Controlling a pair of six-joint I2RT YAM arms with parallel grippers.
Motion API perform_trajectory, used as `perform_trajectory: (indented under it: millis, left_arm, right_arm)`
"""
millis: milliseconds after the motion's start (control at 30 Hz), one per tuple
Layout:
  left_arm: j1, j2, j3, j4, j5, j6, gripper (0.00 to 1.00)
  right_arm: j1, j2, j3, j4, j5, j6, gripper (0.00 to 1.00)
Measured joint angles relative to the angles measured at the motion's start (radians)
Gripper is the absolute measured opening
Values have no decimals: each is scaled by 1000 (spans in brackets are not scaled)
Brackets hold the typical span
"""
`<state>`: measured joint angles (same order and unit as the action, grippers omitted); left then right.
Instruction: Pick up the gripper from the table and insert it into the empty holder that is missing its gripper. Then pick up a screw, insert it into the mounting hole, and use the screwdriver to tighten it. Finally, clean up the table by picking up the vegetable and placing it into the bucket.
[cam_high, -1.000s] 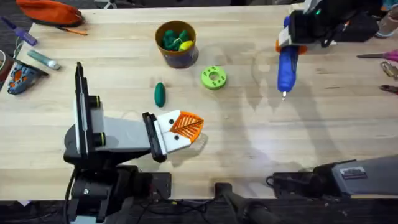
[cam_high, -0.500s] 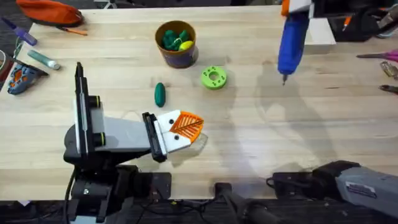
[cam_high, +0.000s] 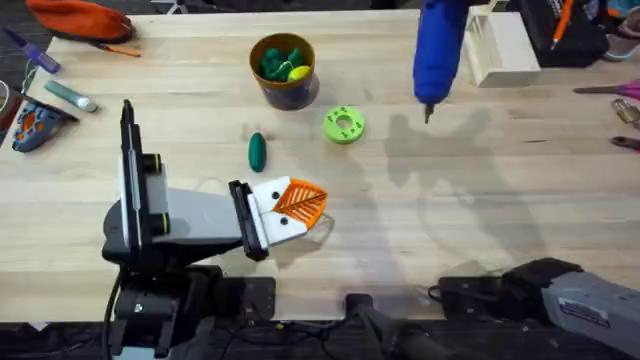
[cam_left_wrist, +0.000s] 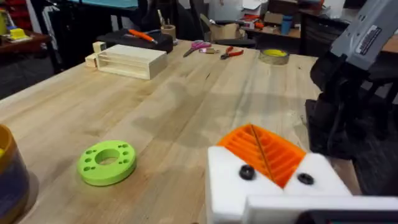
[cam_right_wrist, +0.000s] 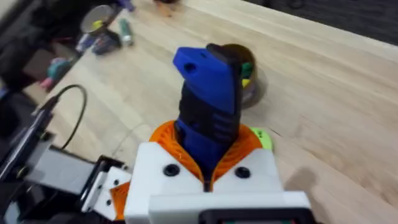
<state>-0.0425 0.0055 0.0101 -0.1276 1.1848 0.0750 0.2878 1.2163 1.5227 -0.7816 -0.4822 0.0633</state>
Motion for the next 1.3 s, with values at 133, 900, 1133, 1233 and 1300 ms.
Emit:
perform_trajectory:
  millis: [133,900,1133,1233,1300]
  left_arm:
    - [0,0,0,0,0,0,16]
    - [0,0,0,0,0,0,16]
    - [0,0,0,0,0,0,16]
    - [0,0,0,0,0,0,16]
    - [0,0,0,0,0,0,16]
  right_arm:
    - [0,0,0,4,-115,-60,26]
    - [10,0,-145,348,-468,-255,26]
    - [10,11,-251,549,-598,-250,26]
    - [11,42,-256,605,-658,-247,26]
    - [16,71,-256,636,-695,-247,26]
